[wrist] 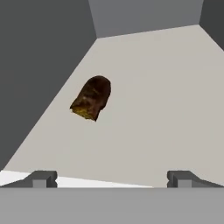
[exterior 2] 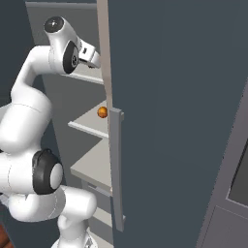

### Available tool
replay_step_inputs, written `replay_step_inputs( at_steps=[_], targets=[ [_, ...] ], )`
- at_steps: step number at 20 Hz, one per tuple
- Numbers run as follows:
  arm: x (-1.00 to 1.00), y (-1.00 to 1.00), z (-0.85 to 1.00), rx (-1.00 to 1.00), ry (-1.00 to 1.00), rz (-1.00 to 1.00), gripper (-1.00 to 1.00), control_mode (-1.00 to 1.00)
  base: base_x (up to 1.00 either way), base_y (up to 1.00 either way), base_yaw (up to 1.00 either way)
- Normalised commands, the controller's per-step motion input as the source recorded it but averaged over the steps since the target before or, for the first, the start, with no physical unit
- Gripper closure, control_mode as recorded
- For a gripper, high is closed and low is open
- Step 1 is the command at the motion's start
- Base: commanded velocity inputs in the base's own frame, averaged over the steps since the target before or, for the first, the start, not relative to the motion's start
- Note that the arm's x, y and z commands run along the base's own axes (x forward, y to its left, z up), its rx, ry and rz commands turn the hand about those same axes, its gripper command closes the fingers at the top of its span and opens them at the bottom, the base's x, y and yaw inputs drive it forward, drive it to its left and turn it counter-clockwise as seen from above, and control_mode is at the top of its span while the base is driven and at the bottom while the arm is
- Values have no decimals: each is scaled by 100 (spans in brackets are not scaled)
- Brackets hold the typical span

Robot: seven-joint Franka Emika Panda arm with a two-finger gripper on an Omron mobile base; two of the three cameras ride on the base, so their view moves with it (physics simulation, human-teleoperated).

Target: Take the sweet potato, peach, and lime from the freezer and place them in the bowl on the counter.

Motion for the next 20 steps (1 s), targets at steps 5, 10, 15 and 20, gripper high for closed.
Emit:
replay_step_inputs(
  at_steps=[5,10,15,20],
  targets=[
    [24,0,-7,0,1,0,-100,-100,0,0,0],
    [31,0,-10,0,1,0,-100,-100,0,0,0],
    [33,0,-8,0,3,0,-100,-100,0,0,0],
    [33,0,-2,0,2,0,-100,-100,0,0,0]
  ],
)
